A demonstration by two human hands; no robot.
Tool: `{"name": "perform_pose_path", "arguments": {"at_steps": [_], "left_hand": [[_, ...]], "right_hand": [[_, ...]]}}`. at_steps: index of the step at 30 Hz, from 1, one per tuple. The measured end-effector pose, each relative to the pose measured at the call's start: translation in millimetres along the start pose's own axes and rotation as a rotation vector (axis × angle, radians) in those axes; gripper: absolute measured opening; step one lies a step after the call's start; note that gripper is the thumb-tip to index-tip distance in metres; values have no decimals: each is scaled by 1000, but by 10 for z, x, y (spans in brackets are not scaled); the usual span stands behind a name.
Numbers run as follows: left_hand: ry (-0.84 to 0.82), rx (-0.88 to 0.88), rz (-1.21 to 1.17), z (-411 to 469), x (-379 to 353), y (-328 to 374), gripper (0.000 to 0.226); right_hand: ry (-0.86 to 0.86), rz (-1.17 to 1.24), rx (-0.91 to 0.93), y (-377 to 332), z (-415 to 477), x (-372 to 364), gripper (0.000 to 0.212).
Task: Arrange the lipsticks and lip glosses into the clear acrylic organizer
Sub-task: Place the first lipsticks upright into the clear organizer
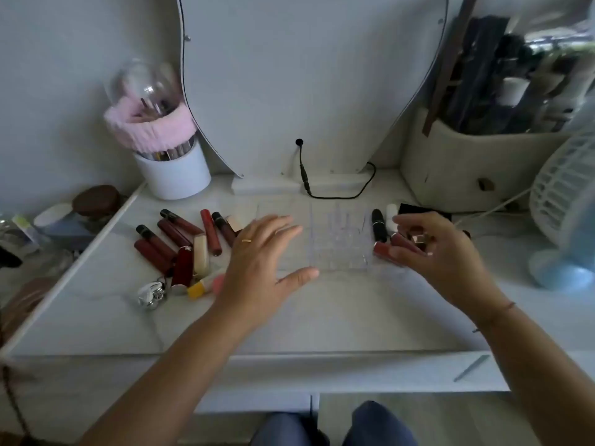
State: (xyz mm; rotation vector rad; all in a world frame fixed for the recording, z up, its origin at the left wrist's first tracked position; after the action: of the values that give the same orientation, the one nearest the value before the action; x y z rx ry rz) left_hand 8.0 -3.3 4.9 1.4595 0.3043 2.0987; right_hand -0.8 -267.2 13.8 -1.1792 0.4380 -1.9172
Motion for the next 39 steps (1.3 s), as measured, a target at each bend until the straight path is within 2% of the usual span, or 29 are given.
{"name": "perform_pose_path", "arguments": {"at_steps": [2,4,9,13,16,19,22,25,27,33,39], "left_hand": [[-25,6,-16,-125,-24,60,63],[-72,28,-18,-256,-114,90,63],[-81,60,39,-342,-244,65,59],[-43,75,55,-342,-267,48,57],[-36,67,57,-348,-276,40,56],[-43,65,63,-347,-280,33,57],[-35,64,59,-349,-288,20,58],[-24,58,46,-348,-283,16,58],[-17,50,34,-347,-278,21,58],[-38,73,16,-339,-288,10,57],[-27,81,-19,-345,-282,17,56]], "right_hand": [[-55,-218,38,8,-64,-2,29],[-97,-399,33,74,-119,-57,33],[-86,-603,90,116,-94,-182,29],[-90,-645,46,118,-39,-219,26],[-9,-554,47,102,-77,-211,26],[111,-194,36,5,-112,-170,17],[118,100,42,-148,-80,-216,19],[37,87,143,-300,-14,-309,36],[-12,67,190,-376,38,-390,40],[-47,103,206,-514,160,-609,26],[4,143,202,-548,226,-765,5]]}}
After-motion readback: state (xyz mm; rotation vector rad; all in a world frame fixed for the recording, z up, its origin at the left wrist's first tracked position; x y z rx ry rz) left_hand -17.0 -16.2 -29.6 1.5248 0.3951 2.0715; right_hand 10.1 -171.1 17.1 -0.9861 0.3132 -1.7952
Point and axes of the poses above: each hand's wrist, its own z-axis towards the middle knuckle, its own x-axis out of the back of the hand, y = z × x, the point moved 1 cm from there along z, towards the middle knuckle, and after that the axes turned 15 degrees about x, right-handed, at the moved point
